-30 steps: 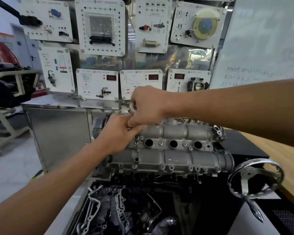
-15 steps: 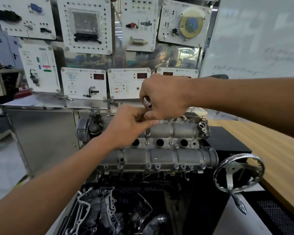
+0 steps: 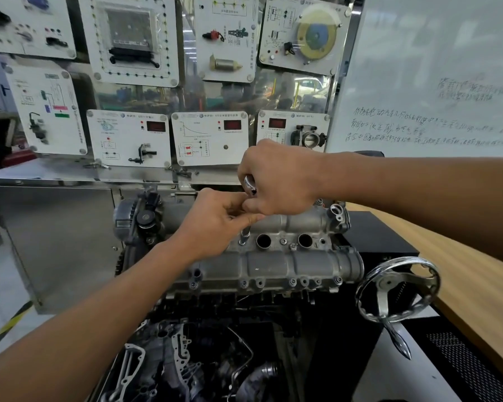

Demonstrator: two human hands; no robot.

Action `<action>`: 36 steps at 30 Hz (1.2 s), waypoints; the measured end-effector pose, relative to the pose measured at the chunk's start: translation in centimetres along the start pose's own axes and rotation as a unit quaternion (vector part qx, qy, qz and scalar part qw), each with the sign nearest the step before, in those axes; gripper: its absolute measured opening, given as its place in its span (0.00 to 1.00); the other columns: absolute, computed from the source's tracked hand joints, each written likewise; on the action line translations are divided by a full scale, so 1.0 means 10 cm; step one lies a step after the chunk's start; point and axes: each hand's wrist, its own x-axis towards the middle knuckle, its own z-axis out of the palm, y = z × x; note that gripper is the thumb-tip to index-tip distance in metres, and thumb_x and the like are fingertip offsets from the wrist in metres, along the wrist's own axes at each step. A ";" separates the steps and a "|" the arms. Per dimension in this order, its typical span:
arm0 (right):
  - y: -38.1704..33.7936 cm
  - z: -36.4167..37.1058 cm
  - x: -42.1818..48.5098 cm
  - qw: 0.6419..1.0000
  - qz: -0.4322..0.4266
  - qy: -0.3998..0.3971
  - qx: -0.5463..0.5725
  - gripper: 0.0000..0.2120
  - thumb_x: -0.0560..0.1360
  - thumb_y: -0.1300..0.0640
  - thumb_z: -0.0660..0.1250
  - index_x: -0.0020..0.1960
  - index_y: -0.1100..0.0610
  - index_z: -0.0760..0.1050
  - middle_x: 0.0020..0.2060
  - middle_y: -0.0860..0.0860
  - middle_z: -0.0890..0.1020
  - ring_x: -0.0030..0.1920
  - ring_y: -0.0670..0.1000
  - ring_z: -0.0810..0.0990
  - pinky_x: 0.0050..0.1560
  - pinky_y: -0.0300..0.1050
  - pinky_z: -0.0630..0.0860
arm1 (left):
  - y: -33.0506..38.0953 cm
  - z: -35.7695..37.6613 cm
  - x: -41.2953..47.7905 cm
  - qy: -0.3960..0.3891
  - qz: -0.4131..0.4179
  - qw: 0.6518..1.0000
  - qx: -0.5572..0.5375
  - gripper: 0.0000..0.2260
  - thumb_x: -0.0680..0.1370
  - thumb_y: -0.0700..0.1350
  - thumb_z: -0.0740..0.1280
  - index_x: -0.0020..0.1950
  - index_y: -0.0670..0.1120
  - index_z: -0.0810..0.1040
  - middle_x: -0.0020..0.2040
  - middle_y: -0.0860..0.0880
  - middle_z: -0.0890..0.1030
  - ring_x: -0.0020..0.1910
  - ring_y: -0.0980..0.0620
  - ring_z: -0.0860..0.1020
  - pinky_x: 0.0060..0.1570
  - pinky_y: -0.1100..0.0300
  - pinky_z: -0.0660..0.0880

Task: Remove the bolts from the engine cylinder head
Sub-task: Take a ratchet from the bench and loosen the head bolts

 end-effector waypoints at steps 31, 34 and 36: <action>0.05 0.05 -0.06 0.987 0.100 -0.126 -0.002 0.09 0.76 0.60 0.67 0.37 0.60 0.74 0.29 0.51 0.76 0.30 0.50 0.76 0.27 0.38 0.70 | 0.14 0.19 0.02 0.034 -0.036 0.996 0.076 0.11 0.73 0.53 0.73 0.33 0.53 0.79 0.27 0.53 0.80 0.24 0.53 0.76 0.27 0.61 0.74; 0.18 -0.05 -0.14 0.915 -0.280 -0.003 -0.290 0.02 0.77 0.59 0.65 0.48 0.55 0.76 0.38 0.50 0.80 0.39 0.53 0.79 0.43 0.39 0.64 | 0.14 0.04 0.05 -0.095 -0.077 0.992 0.028 0.10 0.70 0.57 0.73 0.39 0.51 0.83 0.32 0.54 0.84 0.27 0.57 0.80 0.29 0.65 0.76; 0.25 -0.12 -0.10 0.849 -0.391 -0.034 -0.354 0.04 0.78 0.57 0.64 0.50 0.55 0.77 0.39 0.51 0.80 0.41 0.55 0.79 0.48 0.42 0.62 | 0.12 -0.05 0.07 -0.142 -0.066 0.987 0.040 0.05 0.73 0.49 0.75 0.45 0.49 0.86 0.38 0.53 0.86 0.35 0.56 0.84 0.37 0.61 0.80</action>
